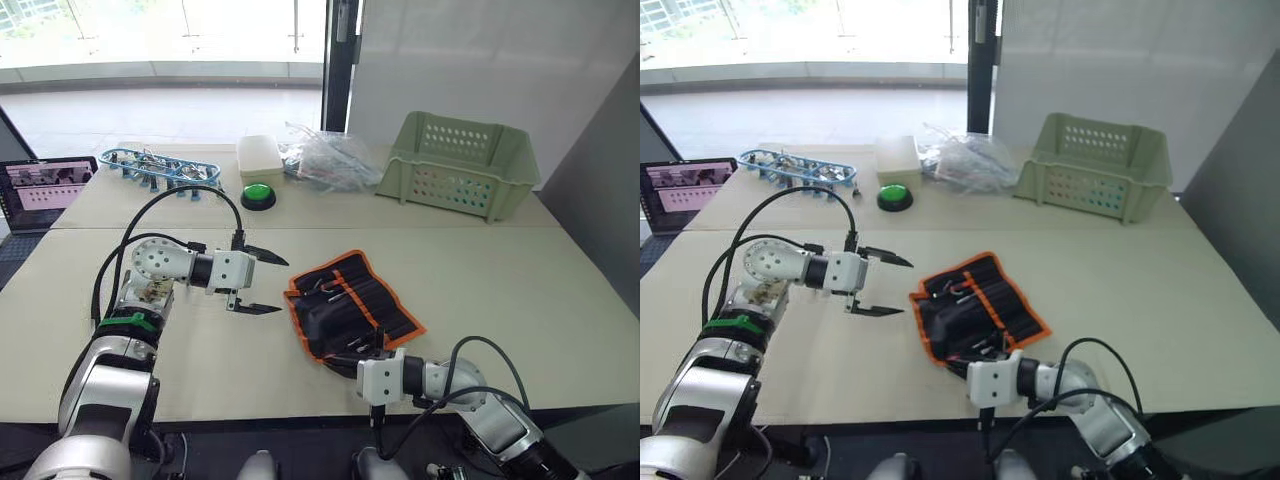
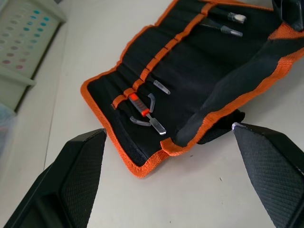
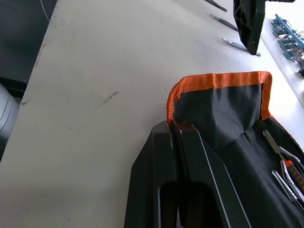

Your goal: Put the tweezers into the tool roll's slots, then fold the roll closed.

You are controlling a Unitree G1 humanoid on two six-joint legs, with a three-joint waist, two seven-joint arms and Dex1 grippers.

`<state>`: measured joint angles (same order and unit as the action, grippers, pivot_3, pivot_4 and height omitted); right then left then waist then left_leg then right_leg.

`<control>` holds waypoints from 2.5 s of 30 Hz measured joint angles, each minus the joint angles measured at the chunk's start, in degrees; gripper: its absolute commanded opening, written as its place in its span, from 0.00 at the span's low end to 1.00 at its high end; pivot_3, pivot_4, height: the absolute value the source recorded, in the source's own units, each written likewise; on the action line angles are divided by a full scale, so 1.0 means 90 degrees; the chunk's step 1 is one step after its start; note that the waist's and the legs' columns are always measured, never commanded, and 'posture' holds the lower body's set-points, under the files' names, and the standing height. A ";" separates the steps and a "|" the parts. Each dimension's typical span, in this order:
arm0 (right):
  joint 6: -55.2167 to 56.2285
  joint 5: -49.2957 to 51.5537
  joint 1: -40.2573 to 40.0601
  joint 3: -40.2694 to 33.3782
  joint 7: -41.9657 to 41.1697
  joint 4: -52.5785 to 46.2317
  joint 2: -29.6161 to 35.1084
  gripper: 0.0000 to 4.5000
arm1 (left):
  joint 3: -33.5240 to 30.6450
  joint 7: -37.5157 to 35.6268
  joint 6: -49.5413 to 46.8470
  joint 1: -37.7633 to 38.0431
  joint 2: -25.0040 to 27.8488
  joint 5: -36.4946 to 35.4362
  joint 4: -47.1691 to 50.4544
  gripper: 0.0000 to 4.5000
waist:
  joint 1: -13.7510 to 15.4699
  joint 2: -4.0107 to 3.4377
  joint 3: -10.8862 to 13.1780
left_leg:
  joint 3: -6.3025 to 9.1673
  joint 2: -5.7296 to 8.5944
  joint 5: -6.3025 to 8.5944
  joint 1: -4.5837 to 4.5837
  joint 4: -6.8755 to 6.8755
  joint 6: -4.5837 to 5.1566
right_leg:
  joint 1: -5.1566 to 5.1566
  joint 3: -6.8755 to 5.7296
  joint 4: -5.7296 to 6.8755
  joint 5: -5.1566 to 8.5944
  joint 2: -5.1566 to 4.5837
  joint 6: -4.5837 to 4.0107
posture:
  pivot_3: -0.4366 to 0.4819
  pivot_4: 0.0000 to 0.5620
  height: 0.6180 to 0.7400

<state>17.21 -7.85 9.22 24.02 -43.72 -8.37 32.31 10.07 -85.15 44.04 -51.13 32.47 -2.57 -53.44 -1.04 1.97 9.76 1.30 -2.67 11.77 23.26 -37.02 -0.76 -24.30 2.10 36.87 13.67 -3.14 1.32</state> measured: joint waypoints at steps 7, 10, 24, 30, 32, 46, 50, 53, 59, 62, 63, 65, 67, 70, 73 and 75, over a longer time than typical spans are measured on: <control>-0.0178 -0.0071 -0.0121 -0.0043 0.0056 -0.0180 -0.0012 0.00 | 0.0238 -0.0060 0.1209 -0.0598 -0.0300 0.0387 -0.1158 0.67 | 0.0035 0.0001 0.0001 | -0.0004 0.0008 0.0000 0.0000 -0.0005 0.0000 | 0.0002 0.0012 -0.0005 0.0013 -0.0004 0.0040 | 0.48 0.27 0.85; -0.0226 -0.0114 -0.0187 -0.0087 0.0078 -0.0265 -0.0011 0.00 | 0.0281 0.0022 0.1499 -0.0620 -0.0310 0.0564 -0.1343 0.45 | 0.0035 0.0001 0.0001 | -0.0005 0.0007 0.0000 -0.0003 -0.0006 0.0000 | 0.0003 0.0014 0.0002 0.0013 -0.0003 0.0041 | 0.48 0.27 0.85; -0.0304 -0.0114 -0.0315 -0.0202 0.0090 -0.0393 -0.0009 0.00 | 0.0510 0.1382 0.2662 -0.0317 -0.0038 0.1359 -0.1544 0.00 | 0.0025 0.0001 0.0001 | -0.0005 0.0007 0.0000 -0.0008 -0.0014 0.0000 | 0.0003 0.0017 0.0012 0.0010 -0.0002 0.0044 | 0.48 0.27 0.85; -0.0435 -0.0073 -0.0301 -0.0246 0.0025 -0.0415 -0.0013 0.00 | 0.0510 0.2160 0.3072 0.0313 0.0195 0.1471 -0.1338 0.00 | 0.0034 0.0001 0.0001 | -0.0009 0.0007 0.0000 -0.0013 -0.0016 -0.0001 | 0.0006 0.0021 0.0018 0.0009 -0.0004 0.0043 | 0.48 0.27 0.85; -0.0484 -0.0065 -0.0304 -0.0244 -0.0030 -0.0420 0.0004 0.00 | 0.0529 0.2402 0.3185 0.0470 0.0243 0.1549 -0.1176 0.00 | 0.0039 0.0000 0.0000 | -0.0009 0.0006 -0.0001 -0.0014 -0.0020 -0.0001 | 0.0008 0.0021 0.0020 0.0009 -0.0004 0.0043 | 0.48 0.27 0.85; -0.4048 0.3046 0.0142 -0.1301 -0.0610 -0.1766 -0.0346 0.56 | 0.0932 0.3789 0.3419 0.0611 0.0567 0.2366 -0.0884 0.00 | 0.0030 -0.0005 -0.0004 | -0.0017 0.0002 -0.0005 -0.0054 -0.0025 -0.0010 | 0.0039 0.0031 0.0028 -0.0005 -0.0001 0.0044 | 0.48 0.27 0.85; -0.4749 0.3494 0.0600 -0.1544 0.0063 -0.1569 -0.1055 0.45 | 0.1086 0.4055 0.3453 0.0564 0.0606 0.2551 -0.0844 0.00 | 0.0034 -0.0016 -0.0012 | -0.0020 0.0000 -0.0005 -0.0056 -0.0024 -0.0009 | 0.0039 0.0031 0.0029 -0.0005 0.0000 0.0044 | 0.48 0.27 0.85; -0.4686 0.2851 0.0589 -0.1086 0.0462 -0.1037 -0.1261 0.23 | 0.1179 0.4233 0.3455 0.0530 0.0623 0.2635 -0.0833 0.00 | 0.0049 -0.0017 -0.0016 | -0.0025 0.0000 -0.0006 -0.0051 -0.0024 -0.0009 | 0.0032 0.0032 0.0029 -0.0005 0.0000 0.0044 | 0.48 0.27 0.85; -0.4674 0.2235 0.0477 -0.0525 0.0784 -0.0548 -0.1522 0.01 | 0.1318 0.4540 0.3458 0.0462 0.0689 0.2874 -0.0835 0.00 | 0.0039 -0.0020 -0.0018 | -0.0028 0.0000 -0.0006 -0.0049 -0.0024 -0.0010 | 0.0025 0.0035 0.0033 -0.0007 0.0001 0.0047 | 0.48 0.27 0.85; -0.4790 0.1981 0.0491 -0.0359 0.0882 -0.0233 -0.1526 0.01 | 0.1367 0.4679 0.3458 0.0443 0.0714 0.2952 -0.0836 0.00 | 0.0045 -0.0021 -0.0018 | -0.0028 0.0000 -0.0008 -0.0048 -0.0025 -0.0012 | 0.0025 0.0035 0.0033 -0.0007 0.0000 0.0047 | 0.48 0.27 0.85; -0.4855 0.1938 0.0531 -0.0326 0.0891 -0.0225 -0.1522 0.01 | 0.1375 0.4634 0.3434 0.0442 0.0720 0.2877 -0.0850 0.00 | 0.0039 -0.0023 -0.0021 | -0.0029 0.0000 -0.0008 -0.0050 -0.0025 -0.0012 | 0.0027 0.0036 0.0032 -0.0007 0.0000 0.0047 | 0.48 0.27 0.85; -0.4944 0.1906 0.0594 -0.0284 0.0873 -0.0225 -0.1511 0.01 | 0.1369 0.4350 0.3335 0.0470 0.0689 0.2525 -0.0906 0.00 | 0.0037 -0.0023 -0.0024 | -0.0029 -0.0002 -0.0008 -0.0052 -0.0024 -0.0012 | 0.0029 0.0035 0.0032 -0.0007 0.0002 0.0047 | 0.48 0.27 0.85; -0.5037 0.1906 0.0608 -0.0281 0.0877 -0.0255 -0.1523 0.00 | 0.1339 0.3805 0.3094 0.0591 0.0646 0.1842 -0.0888 0.13 | 0.0033 -0.0025 -0.0025 | -0.0029 -0.0004 -0.0008 -0.0052 -0.0024 -0.0012 | 0.0029 0.0035 0.0033 -0.0007 0.0003 0.0046 | 0.48 0.27 0.85; -0.5124 0.1906 0.0611 -0.0281 0.0886 -0.0257 -0.1534 0.00 | 0.1306 0.3005 0.2750 0.0880 0.0638 0.0947 -0.0708 0.35 | 0.0023 -0.0024 -0.0025 | -0.0029 -0.0005 -0.0008 -0.0044 -0.0024 -0.0012 | 0.0023 0.0036 0.0030 -0.0007 0.0003 0.0045 | 0.48 0.27 0.85; -0.5195 0.1906 0.0654 -0.0273 0.0890 -0.0238 -0.1572 0.00 | 0.1117 0.1807 0.1652 0.1257 0.0773 -0.0225 0.0032 0.56 | 0.0004 -0.0022 -0.0026 | -0.0029 -0.0006 -0.0008 -0.0046 -0.0024 -0.0012 | 0.0023 0.0037 0.0030 -0.0007 0.0004 0.0044 | 0.48 0.27 0.85; -0.5208 0.1906 0.0659 -0.0270 0.0899 -0.0233 -0.1609 0.00 | 0.0926 0.1130 0.0429 0.1638 0.0950 -0.0957 0.0732 0.70 | -0.0023 -0.0022 -0.0026 | -0.0029 -0.0011 -0.0008 -0.0046 -0.0024 -0.0012 | 0.0021 0.0038 0.0032 -0.0006 0.0007 0.0042 | 0.48 0.27 0.85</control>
<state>-29.66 9.31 15.14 21.59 -35.63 -10.47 17.82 18.41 -74.98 47.90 -36.39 41.02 -11.19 -46.86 -1.24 1.77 9.53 1.04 -2.77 11.70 22.84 -37.23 -0.87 -24.11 2.44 37.16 13.62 -3.07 1.70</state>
